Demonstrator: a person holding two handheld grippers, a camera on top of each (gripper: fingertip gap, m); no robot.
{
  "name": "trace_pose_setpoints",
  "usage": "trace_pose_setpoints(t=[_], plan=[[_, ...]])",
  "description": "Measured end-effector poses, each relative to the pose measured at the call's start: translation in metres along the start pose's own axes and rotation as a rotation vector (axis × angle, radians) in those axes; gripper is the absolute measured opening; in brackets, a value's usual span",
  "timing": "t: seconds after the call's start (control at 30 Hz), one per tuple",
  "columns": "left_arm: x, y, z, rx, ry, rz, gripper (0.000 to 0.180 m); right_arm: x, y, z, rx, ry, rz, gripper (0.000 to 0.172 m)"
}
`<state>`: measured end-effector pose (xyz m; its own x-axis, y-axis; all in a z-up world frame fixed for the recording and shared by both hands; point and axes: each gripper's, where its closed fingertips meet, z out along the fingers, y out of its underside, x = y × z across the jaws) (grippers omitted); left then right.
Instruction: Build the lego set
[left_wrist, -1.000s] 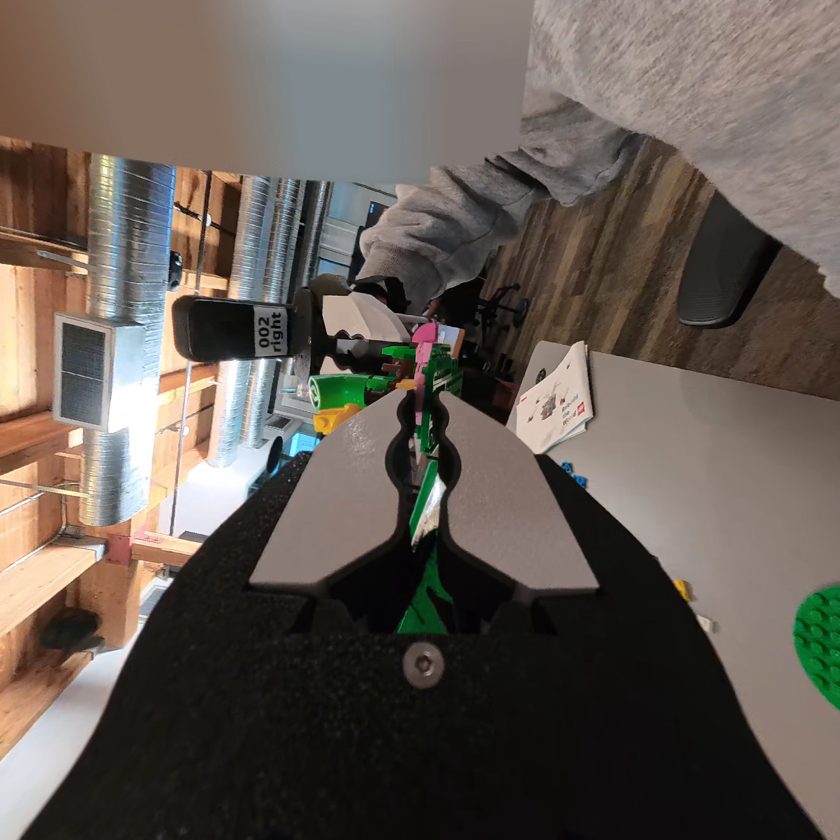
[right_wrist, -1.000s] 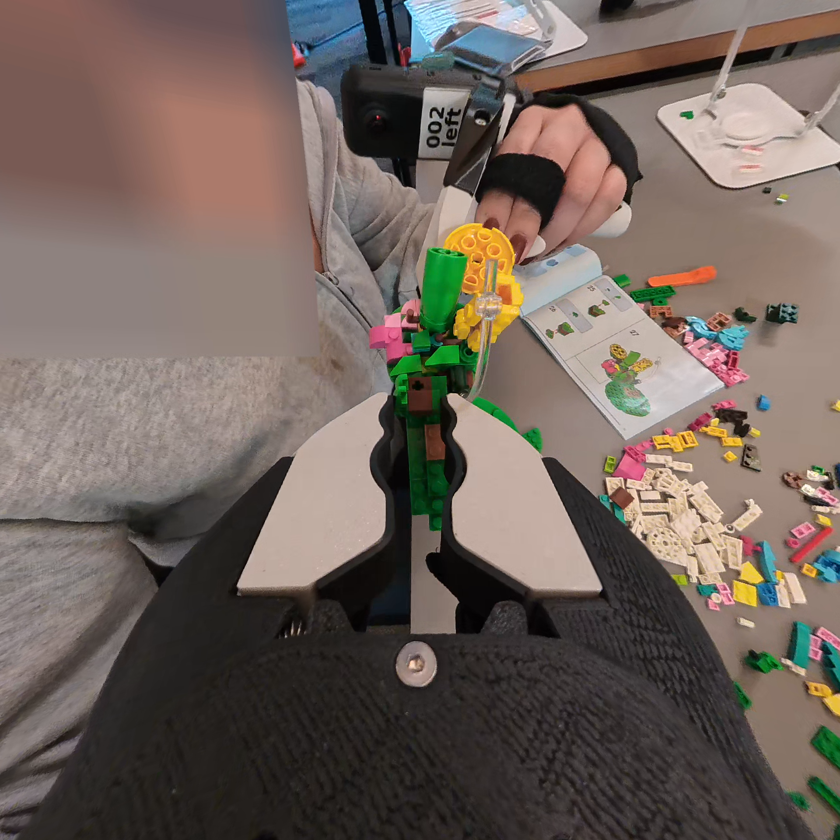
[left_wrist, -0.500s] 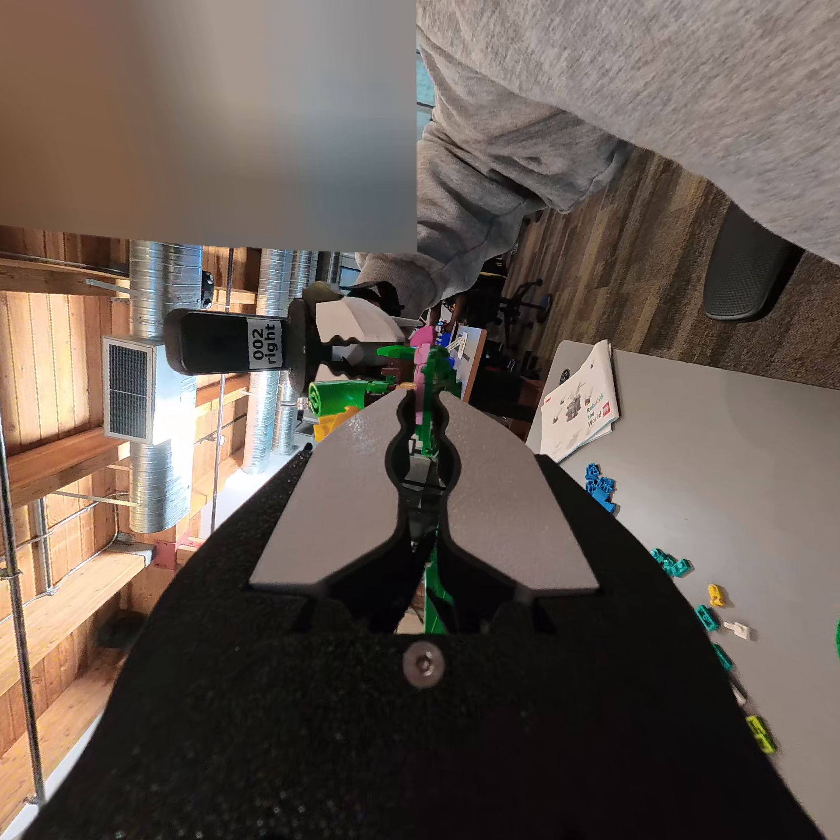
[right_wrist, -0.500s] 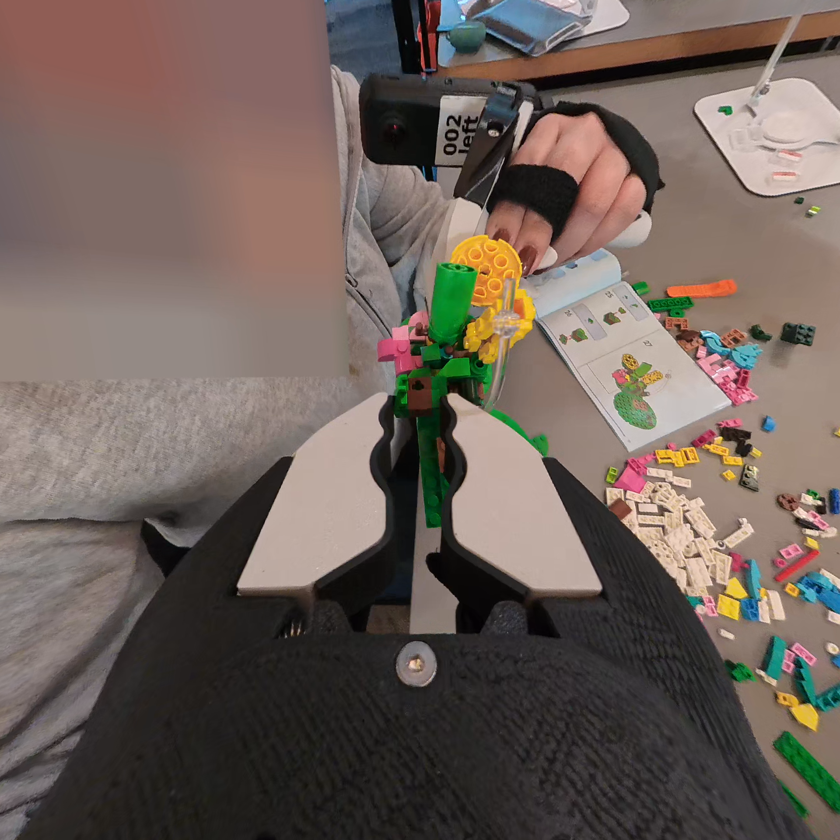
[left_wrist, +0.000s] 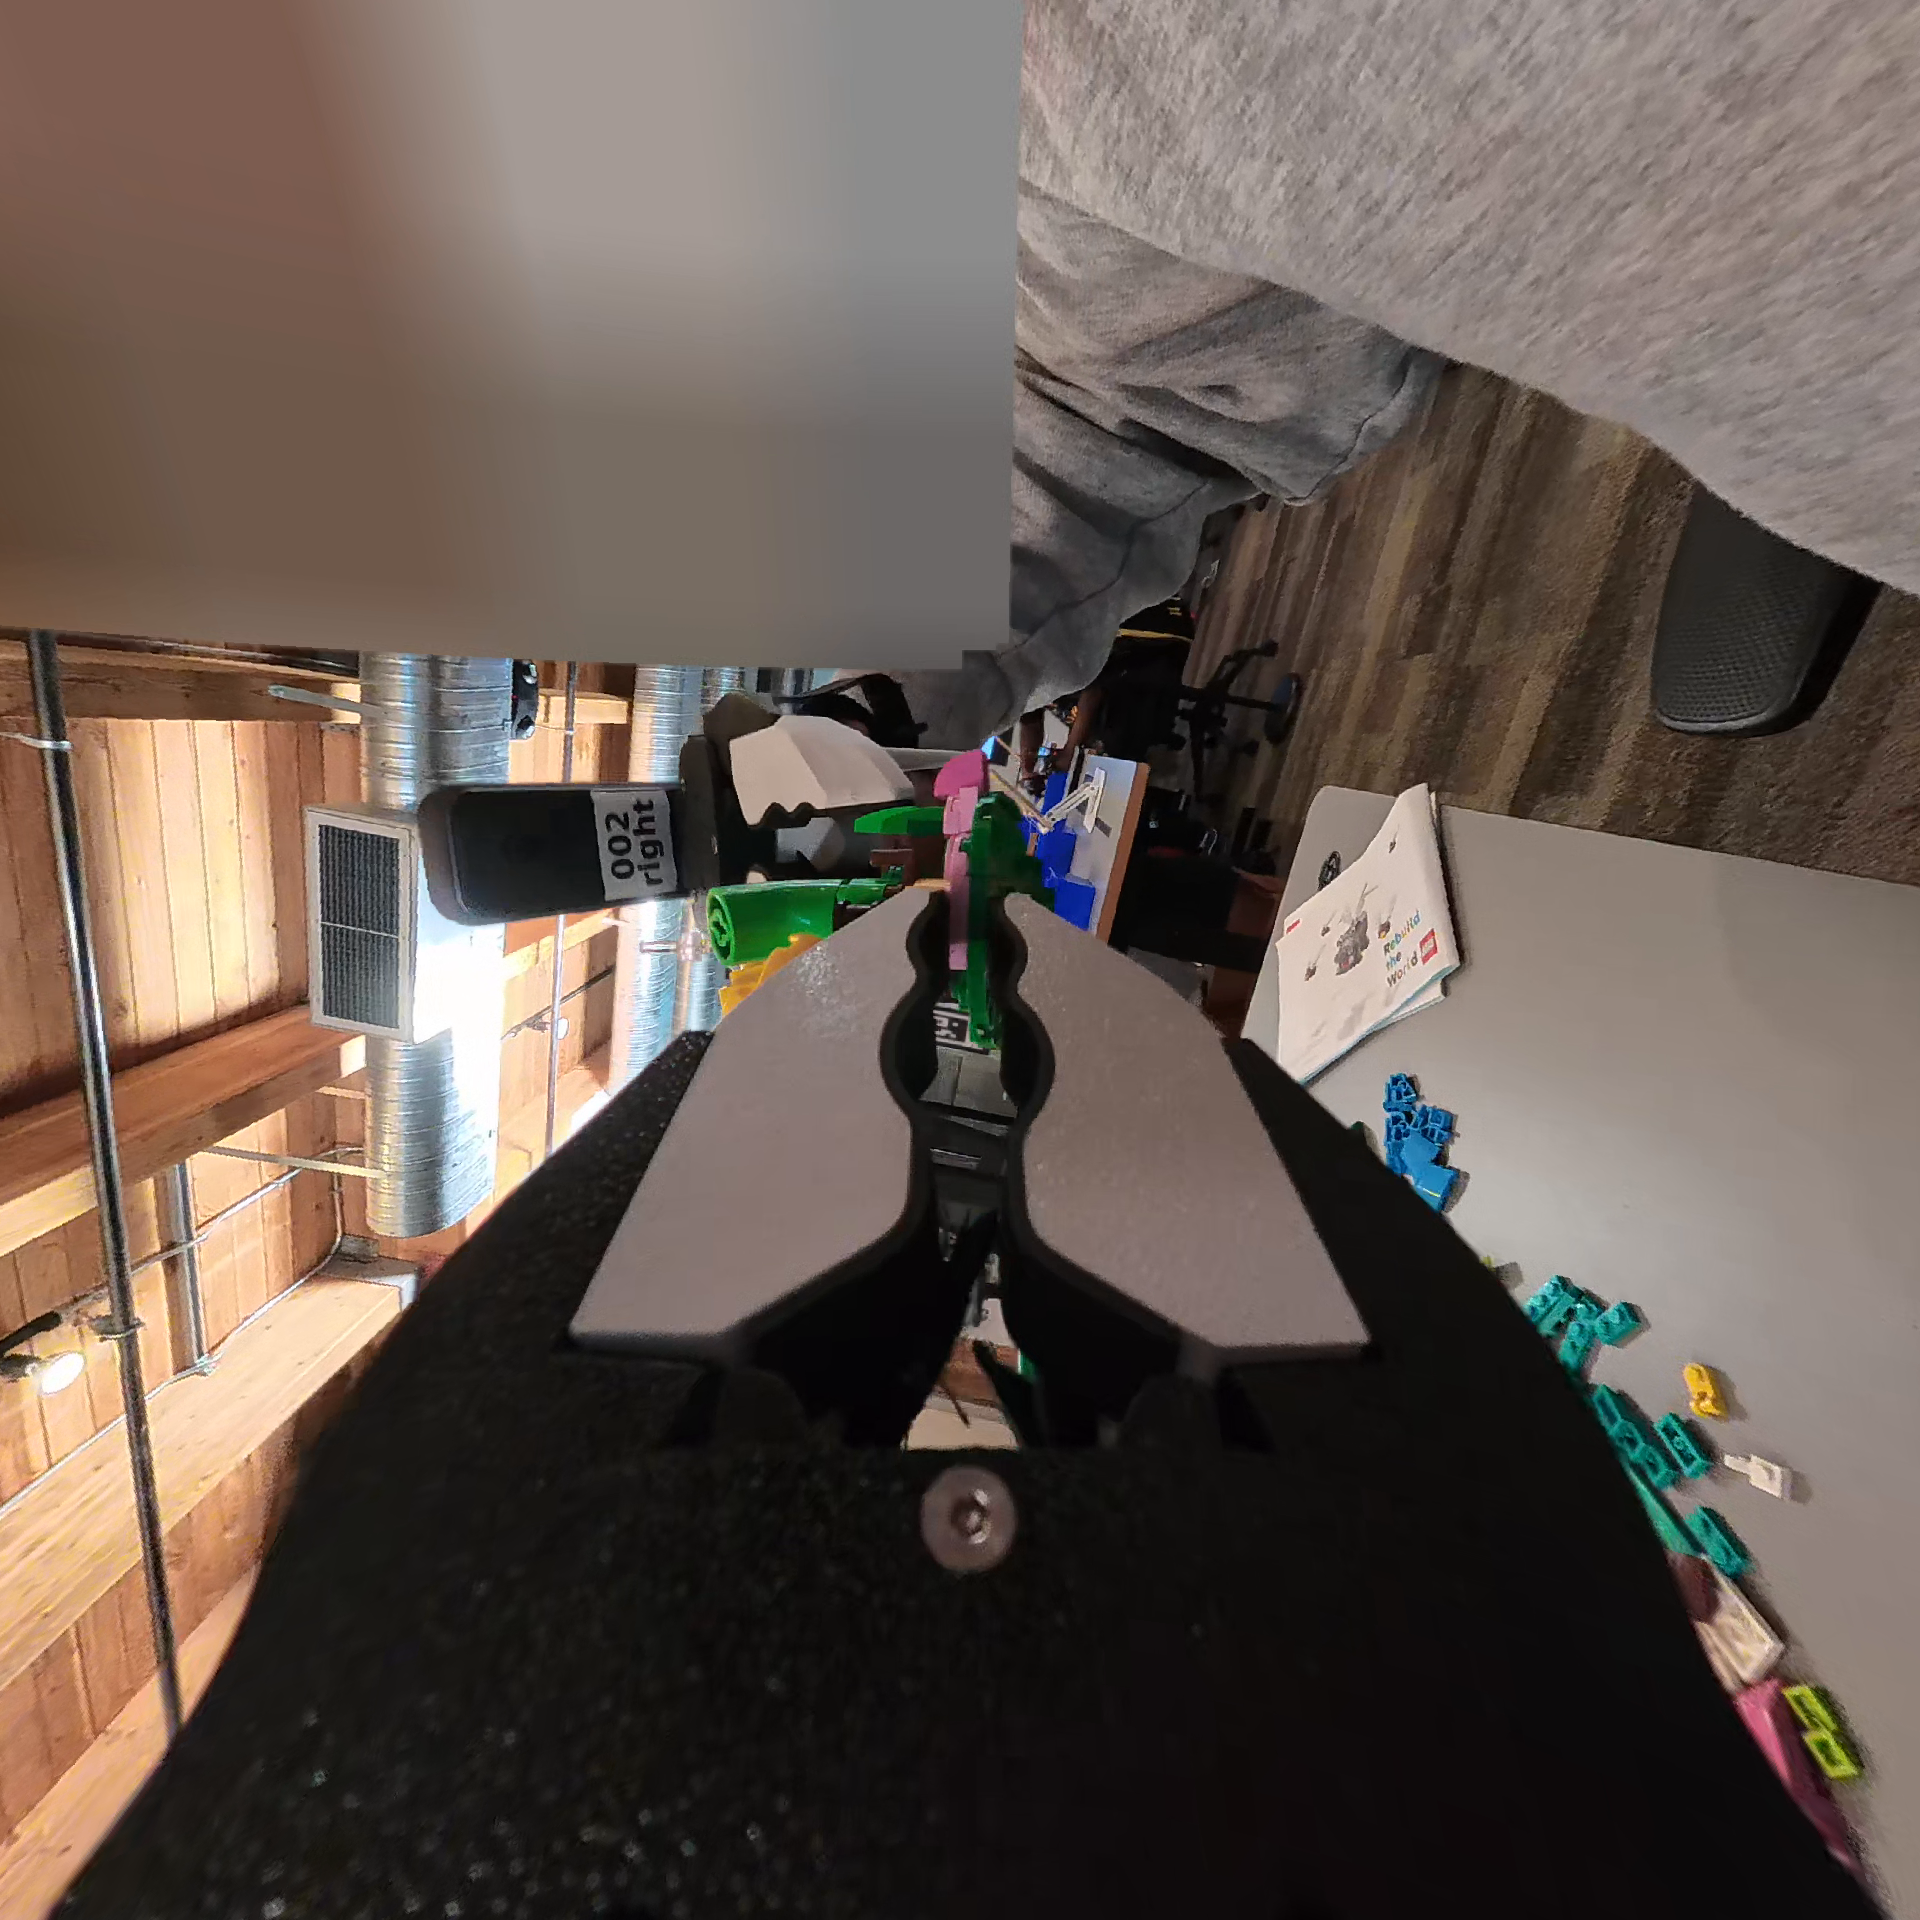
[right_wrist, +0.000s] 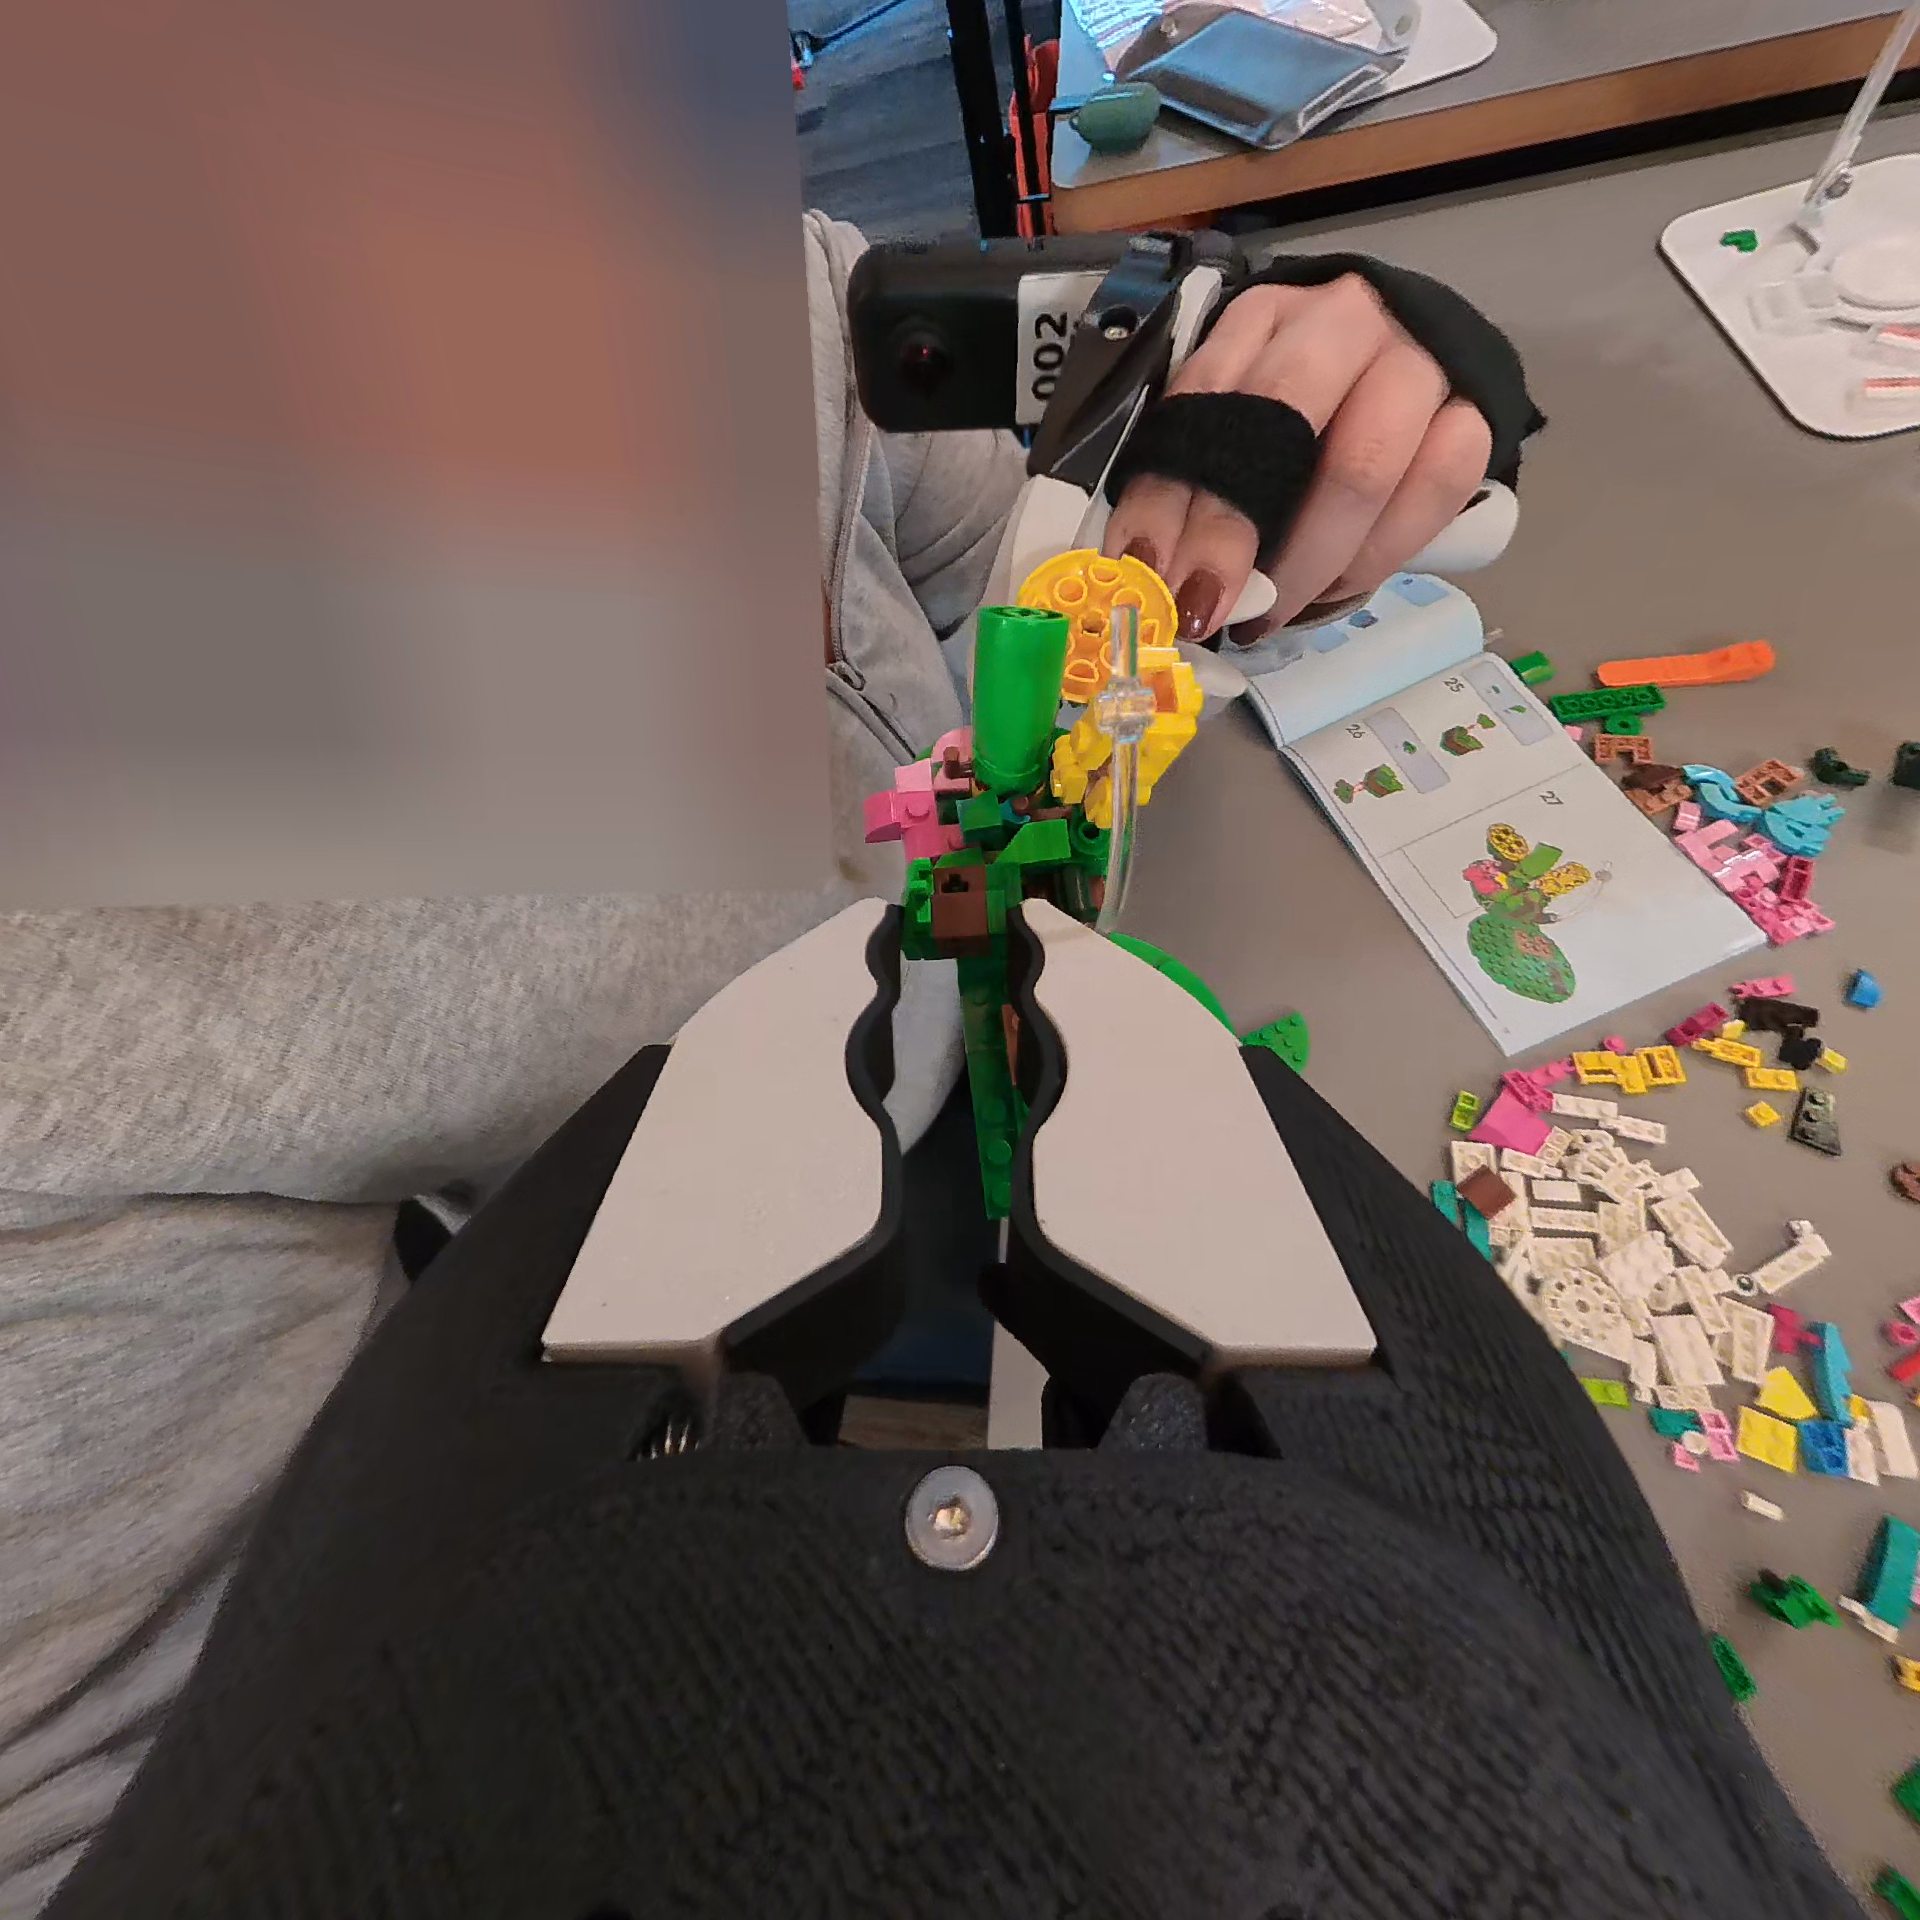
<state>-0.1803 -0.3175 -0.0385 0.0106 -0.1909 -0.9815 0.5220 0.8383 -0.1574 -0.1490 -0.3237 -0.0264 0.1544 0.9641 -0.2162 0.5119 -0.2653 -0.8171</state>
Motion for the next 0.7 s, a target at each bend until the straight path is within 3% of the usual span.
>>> trace_pose_setpoints(t=[0.47,0.7], plan=[[-0.015,0.014,-0.019,-0.058,-0.085,0.063,0.006,0.023,-0.024,0.0,-0.074,-0.034,0.1,0.017],[-0.05,0.023,-0.068,-0.092,-0.185,0.068,0.006,0.051,-0.079,0.016,-0.127,-0.056,0.096,0.017]])
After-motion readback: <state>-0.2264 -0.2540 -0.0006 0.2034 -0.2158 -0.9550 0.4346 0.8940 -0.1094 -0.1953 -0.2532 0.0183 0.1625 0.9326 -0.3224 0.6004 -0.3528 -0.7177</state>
